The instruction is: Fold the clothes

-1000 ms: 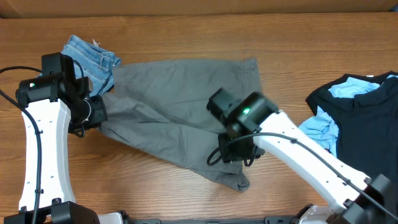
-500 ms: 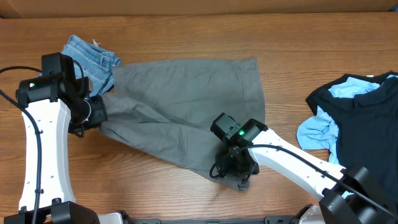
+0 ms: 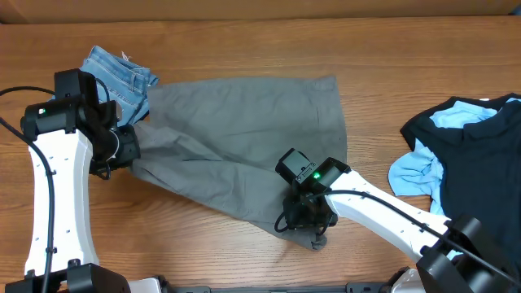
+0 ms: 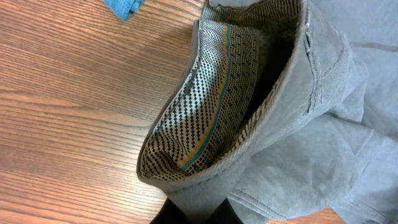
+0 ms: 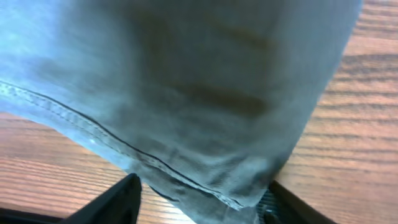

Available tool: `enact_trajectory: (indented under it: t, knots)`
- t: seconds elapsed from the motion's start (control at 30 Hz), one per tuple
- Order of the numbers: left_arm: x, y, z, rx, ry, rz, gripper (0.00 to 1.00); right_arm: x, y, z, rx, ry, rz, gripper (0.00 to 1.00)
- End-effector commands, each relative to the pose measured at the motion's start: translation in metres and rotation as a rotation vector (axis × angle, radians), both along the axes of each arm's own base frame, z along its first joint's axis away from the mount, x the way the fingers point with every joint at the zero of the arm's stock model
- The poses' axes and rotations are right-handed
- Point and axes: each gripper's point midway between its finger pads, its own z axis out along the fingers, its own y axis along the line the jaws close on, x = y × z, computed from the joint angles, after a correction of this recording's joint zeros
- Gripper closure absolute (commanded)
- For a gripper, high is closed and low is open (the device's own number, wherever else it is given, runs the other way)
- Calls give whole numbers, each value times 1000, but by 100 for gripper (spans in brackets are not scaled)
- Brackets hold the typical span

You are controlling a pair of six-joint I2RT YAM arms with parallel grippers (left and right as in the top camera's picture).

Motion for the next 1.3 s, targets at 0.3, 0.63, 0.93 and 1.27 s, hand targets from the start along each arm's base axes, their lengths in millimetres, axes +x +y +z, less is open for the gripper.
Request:
enact_trajectory:
  t: [0.3,0.63,0.93,1.27]
  knots:
    - [1,1,11,20,-38,-30,96,7,-1,19,10,-65,-1,96]
    - [-14,-3,23,17,-42,-30,96,28,-17,188,167,-446,-38,96]
    - [-56,-7,50,54,-55,-31,96,28,-57,316,292,-777,-181,96]
    - [-38,14,64,152,-174,91,96,74,-95,308,101,-822,-429,96]
